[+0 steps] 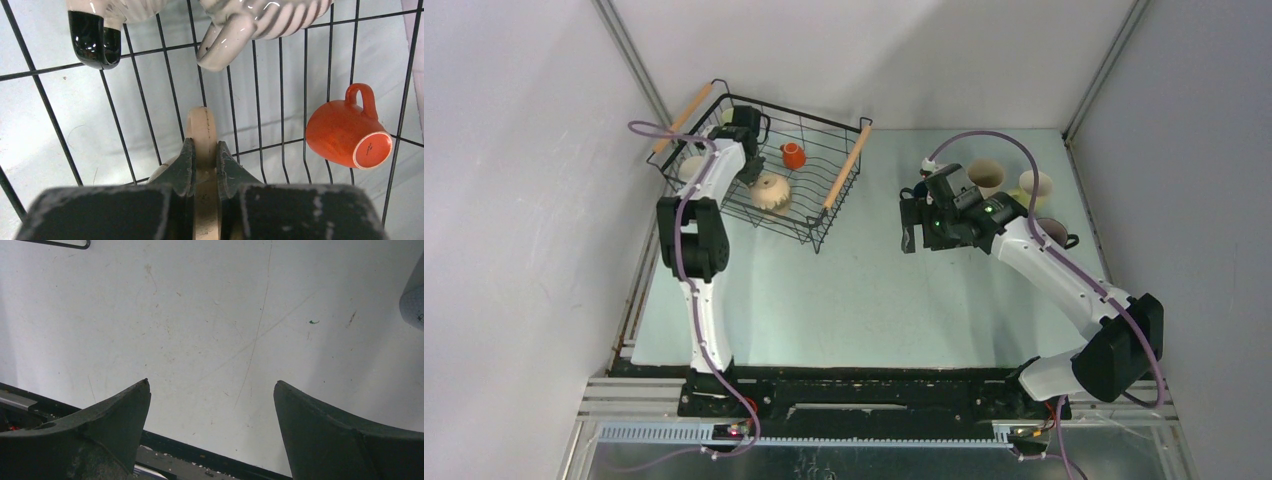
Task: Unload the cups from the dish rack
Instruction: Unload the cup from the dish rack.
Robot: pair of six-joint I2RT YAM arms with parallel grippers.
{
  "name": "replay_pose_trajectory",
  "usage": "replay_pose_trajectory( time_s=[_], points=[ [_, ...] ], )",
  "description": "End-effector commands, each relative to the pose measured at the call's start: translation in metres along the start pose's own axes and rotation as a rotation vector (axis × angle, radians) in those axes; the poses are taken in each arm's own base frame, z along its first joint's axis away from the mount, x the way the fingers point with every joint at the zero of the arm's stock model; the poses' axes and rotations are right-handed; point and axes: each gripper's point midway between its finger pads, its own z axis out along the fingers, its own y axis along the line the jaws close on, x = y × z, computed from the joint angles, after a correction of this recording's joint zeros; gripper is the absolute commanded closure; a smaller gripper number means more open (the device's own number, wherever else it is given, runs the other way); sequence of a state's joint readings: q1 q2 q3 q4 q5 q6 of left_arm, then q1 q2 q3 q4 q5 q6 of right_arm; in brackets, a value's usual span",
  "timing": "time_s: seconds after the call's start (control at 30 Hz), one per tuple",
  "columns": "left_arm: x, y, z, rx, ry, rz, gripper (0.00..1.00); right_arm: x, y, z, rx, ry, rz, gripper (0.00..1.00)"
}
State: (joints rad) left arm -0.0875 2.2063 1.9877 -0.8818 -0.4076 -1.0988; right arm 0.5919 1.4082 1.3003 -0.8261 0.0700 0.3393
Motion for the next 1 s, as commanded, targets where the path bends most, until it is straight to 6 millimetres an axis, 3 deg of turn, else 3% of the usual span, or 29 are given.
replay_pose_trajectory(
  time_s=[0.0, 0.23, 0.5, 0.8, 0.97],
  points=[
    [0.001, 0.004, -0.014, 0.000, 0.007, -0.028, 0.99, -0.005, 0.004, -0.006, -0.010, -0.034, -0.005, 0.00],
    [0.000, 0.000, -0.007, -0.008, 0.016, -0.033, 0.73, -0.006, 0.004, -0.003, -0.009, -0.037, -0.015, 0.00],
    [0.001, -0.004, -0.001, -0.014, 0.024, -0.023, 0.64, -0.006, 0.004, -0.001, -0.008, -0.032, -0.013, 0.00],
    [0.011, -0.006, 0.007, -0.015, 0.059, -0.029, 0.66, -0.006, 0.004, -0.001, -0.009, -0.031, -0.014, 0.00],
    [0.010, -0.011, 0.003, 0.008, 0.067, -0.030, 0.84, -0.007, 0.005, -0.003, -0.011, -0.038, -0.012, 0.00]
  ],
)
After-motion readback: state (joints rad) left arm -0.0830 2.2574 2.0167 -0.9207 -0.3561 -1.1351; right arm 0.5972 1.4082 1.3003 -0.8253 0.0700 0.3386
